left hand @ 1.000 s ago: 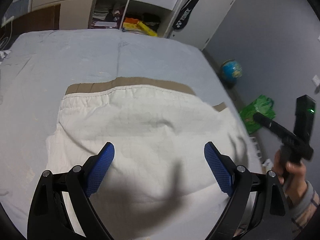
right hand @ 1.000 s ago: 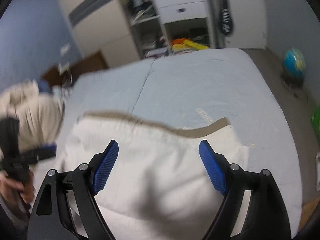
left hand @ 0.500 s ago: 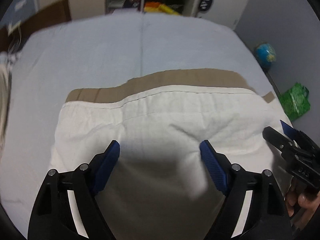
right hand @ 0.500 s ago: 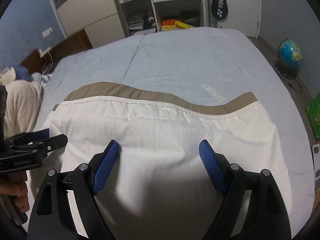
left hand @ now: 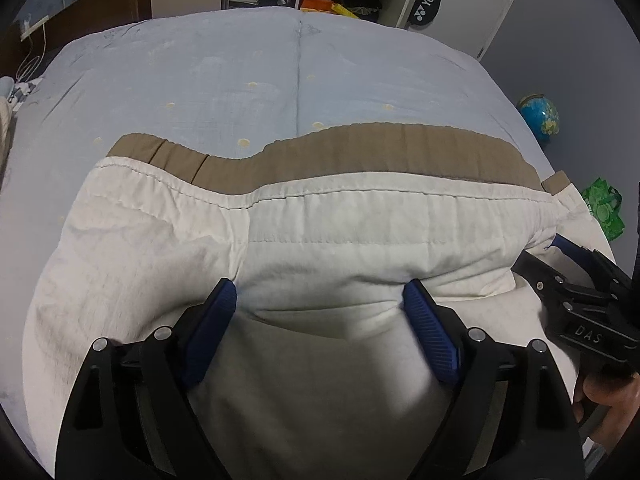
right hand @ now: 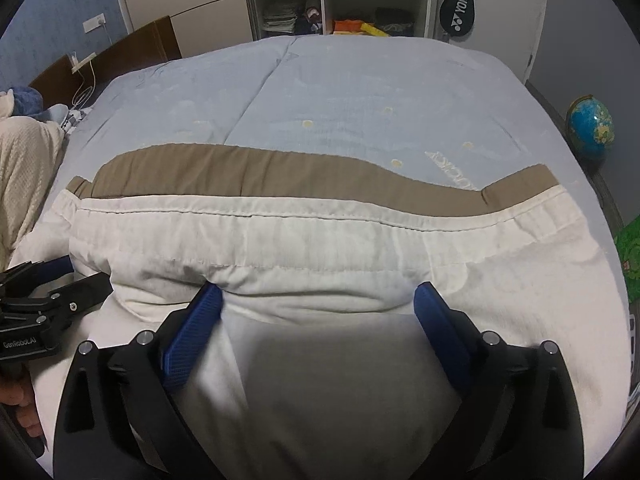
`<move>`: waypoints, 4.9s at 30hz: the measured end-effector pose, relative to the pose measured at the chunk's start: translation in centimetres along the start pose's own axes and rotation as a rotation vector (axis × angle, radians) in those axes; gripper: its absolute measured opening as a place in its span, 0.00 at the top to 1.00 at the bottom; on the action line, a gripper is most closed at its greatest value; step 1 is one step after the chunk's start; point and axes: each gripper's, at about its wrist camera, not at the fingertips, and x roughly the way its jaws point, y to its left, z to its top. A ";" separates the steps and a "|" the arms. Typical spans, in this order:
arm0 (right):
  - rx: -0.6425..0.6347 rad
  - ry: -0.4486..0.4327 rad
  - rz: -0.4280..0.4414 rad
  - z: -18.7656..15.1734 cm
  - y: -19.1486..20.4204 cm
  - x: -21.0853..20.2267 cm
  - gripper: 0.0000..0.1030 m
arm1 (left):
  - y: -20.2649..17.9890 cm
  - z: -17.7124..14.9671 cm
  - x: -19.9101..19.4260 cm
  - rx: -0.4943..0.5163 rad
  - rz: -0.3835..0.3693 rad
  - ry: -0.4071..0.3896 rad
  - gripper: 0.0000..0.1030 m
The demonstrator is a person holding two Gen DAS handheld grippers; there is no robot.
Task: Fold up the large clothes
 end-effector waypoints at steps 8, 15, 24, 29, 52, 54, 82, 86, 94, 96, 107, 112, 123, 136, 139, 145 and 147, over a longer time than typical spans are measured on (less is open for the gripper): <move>0.018 0.048 0.046 0.0 -0.8 1.8 0.08 | 0.0 -0.3 0.2 -0.001 0.002 0.000 0.19; 0.023 0.046 0.054 -0.4 -1.0 2.4 0.07 | -0.1 -0.9 0.2 0.001 0.007 -0.011 0.19; 0.025 0.048 0.055 -0.5 -1.0 2.2 0.07 | -0.1 -0.9 0.0 -0.007 0.000 -0.001 0.19; 0.030 0.007 0.098 -0.4 -1.8 -0.1 0.08 | 0.4 -0.2 -1.8 -0.016 -0.065 -0.020 0.23; 0.219 0.025 0.091 2.7 -10.4 -0.2 0.08 | 3.4 2.4 -2.3 -0.131 -0.213 -0.026 0.13; 0.241 0.022 0.050 1.7 -12.7 -1.0 0.08 | 5.0 1.2 -3.5 -0.150 -0.234 -0.038 0.13; 0.184 -0.137 0.065 -17.2 -12.3 -20.7 0.07 | 5.6 -17.7 -19.3 -0.129 -0.183 -0.196 0.07; 0.154 -0.157 0.072 -19.7 -10.3 -23.2 0.07 | 3.2 -20.2 -20.7 -0.063 -0.146 -0.225 0.06; 0.130 -0.196 0.081 -23.1 -7.8 -27.5 0.07 | 0.3 -24.3 -22.7 0.003 -0.095 -0.243 0.06; 0.115 -0.204 0.080 -23.9 -7.0 -28.4 0.07 | -0.2 -25.2 -23.1 0.014 -0.076 -0.246 0.06; 0.024 -0.247 0.059 -28.2 -3.0 -30.9 0.07 | -2.1 -30.0 -25.2 0.043 -0.032 -0.304 0.06; -0.020 -0.271 0.024 -29.6 -2.3 -31.2 0.07 | -2.6 -30.5 -25.1 0.048 -0.019 -0.312 0.06; -0.030 -0.252 0.004 -30.2 -2.4 -30.5 0.07 | -3.2 -30.9 -25.3 0.087 -0.012 -0.339 0.06; -0.032 -0.237 0.001 -30.2 -2.1 -29.9 0.07 | -3.1 -30.9 -25.3 0.080 -0.013 -0.337 0.06; -0.009 -0.238 0.010 -30.3 -2.5 -30.0 0.07 | -3.0 -30.9 -25.4 0.080 -0.011 -0.337 0.06; -0.003 -0.237 0.011 -30.2 -2.7 -29.9 0.07 | -3.0 -30.9 -25.4 0.081 -0.013 -0.336 0.06; -0.006 -0.238 0.011 -30.2 -2.7 -29.9 0.07 | -2.9 -30.9 -25.4 0.079 -0.013 -0.337 0.06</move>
